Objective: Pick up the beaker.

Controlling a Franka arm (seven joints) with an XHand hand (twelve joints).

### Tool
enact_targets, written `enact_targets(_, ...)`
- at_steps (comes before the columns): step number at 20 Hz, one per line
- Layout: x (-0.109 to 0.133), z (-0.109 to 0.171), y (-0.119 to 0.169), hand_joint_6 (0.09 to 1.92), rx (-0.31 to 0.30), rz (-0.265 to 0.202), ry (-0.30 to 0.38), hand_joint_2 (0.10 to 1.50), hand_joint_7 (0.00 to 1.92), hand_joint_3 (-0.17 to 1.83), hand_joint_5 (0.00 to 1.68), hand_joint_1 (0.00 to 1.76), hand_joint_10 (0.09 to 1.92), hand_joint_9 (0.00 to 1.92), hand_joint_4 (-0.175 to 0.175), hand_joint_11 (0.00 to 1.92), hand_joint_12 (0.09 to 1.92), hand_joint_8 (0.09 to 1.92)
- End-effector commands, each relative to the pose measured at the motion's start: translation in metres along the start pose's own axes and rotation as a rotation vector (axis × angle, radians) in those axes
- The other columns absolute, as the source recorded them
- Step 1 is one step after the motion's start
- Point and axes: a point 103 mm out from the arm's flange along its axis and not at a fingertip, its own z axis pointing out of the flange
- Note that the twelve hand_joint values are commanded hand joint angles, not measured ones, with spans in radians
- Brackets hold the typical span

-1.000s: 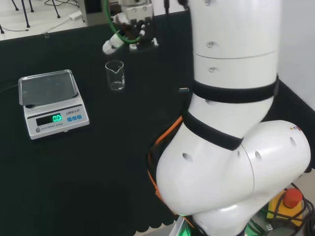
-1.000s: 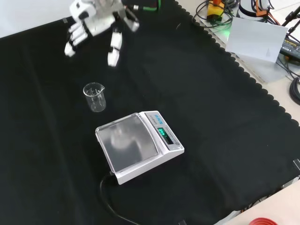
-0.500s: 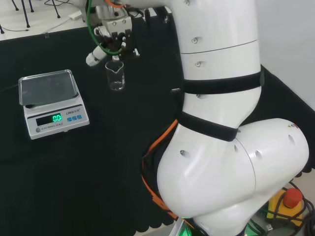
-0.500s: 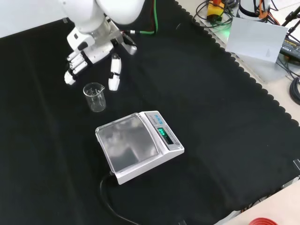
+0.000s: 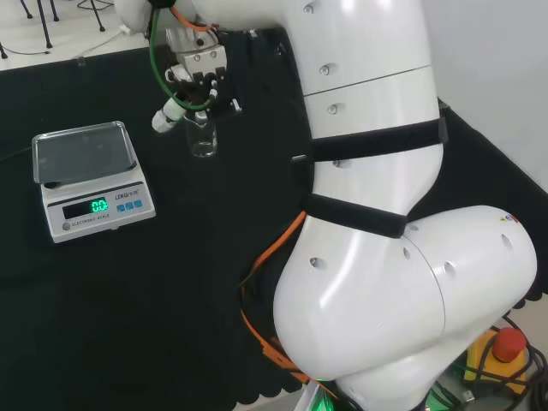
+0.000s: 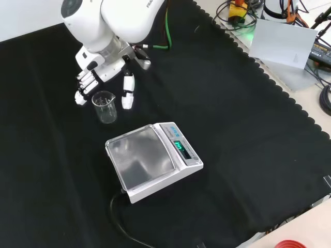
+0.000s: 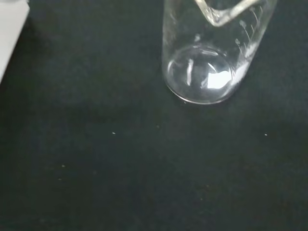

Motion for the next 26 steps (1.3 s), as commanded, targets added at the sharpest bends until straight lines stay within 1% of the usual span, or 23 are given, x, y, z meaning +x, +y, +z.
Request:
enact_targets(1,-0.016,0.009,0.010,0.09,0.031,0.030,-0.026,0.71,0.00,0.02,0.01,0.51,0.87,0.08,0.039,0.00,1.42,0.44)
enact_targets(9,-0.033,0.018,0.019,0.09,0.054,0.049,-0.049,0.71,0.00,0.02,0.00,0.50,0.88,0.06,0.044,0.00,1.41,0.41)
enact_targets(13,-0.039,0.025,0.022,0.09,0.070,0.057,-0.033,0.71,0.00,0.02,0.00,0.50,0.88,0.06,0.046,0.00,1.40,0.40)
enact_targets(20,-0.037,0.040,0.028,0.09,0.089,0.052,-0.029,0.71,0.00,0.02,0.00,0.50,0.88,0.06,0.049,0.00,1.40,0.39)
enact_targets(23,-0.035,0.045,0.030,0.09,0.081,0.058,-0.023,0.72,0.00,0.02,0.00,0.53,0.89,0.06,0.052,0.00,1.41,0.42)
enact_targets(26,-0.034,0.046,0.030,0.09,0.040,0.082,-0.013,0.74,0.00,0.03,0.01,0.60,0.90,0.11,0.069,0.00,1.47,0.49)
